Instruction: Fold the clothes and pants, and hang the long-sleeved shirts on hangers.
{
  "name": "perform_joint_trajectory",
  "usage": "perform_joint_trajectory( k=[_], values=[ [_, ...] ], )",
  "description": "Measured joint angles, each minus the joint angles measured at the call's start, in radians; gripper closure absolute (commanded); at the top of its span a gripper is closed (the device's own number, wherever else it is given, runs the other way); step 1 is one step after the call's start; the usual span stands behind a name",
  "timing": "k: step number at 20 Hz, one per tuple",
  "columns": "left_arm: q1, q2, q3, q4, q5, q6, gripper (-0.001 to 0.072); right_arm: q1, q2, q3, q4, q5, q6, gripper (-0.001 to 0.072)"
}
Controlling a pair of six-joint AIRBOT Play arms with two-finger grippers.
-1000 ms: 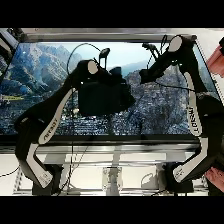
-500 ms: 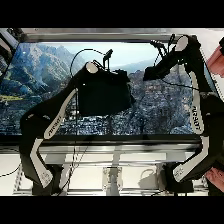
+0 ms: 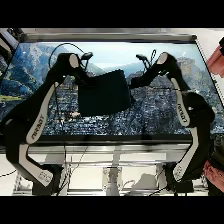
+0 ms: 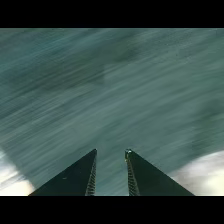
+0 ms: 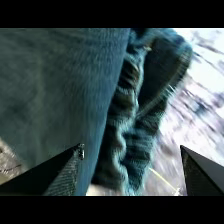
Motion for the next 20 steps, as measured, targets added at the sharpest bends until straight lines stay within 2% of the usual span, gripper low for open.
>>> perform_joint_trajectory(
  k=[4,6,7,8,9,13,20],
  values=[
    [0.026,0.133,-0.219,0.142,0.002,-0.025,0.0473,0.068,-0.053,-0.002,0.008,-0.055,-0.052,0.0045],
    [0.035,0.201,-0.340,0.172,0.036,-0.034,0.0473,0.095,-0.063,-0.002,-0.002,-0.087,-0.056,0.0205],
    [0.039,0.233,-0.395,0.182,0.050,-0.039,0.0473,0.104,-0.067,-0.003,-0.008,-0.107,-0.051,0.0331],
    [0.042,0.261,-0.440,0.189,0.061,-0.042,0.0474,0.112,-0.069,-0.003,-0.013,-0.122,-0.041,0.0574],
    [0.043,0.286,-0.481,0.195,0.069,-0.045,0.0473,0.117,-0.070,-0.002,-0.013,-0.130,-0.032,0.0688],
    [0.047,0.354,-0.571,0.209,0.085,-0.051,0.0473,0.107,-0.071,0.006,-0.052,-0.122,0.030,0.0697],
    [0.047,0.387,-0.603,0.212,0.092,-0.054,0.0474,-0.083,0.014,0.055,-0.261,0.091,0.150,0.0697]
  ],
)
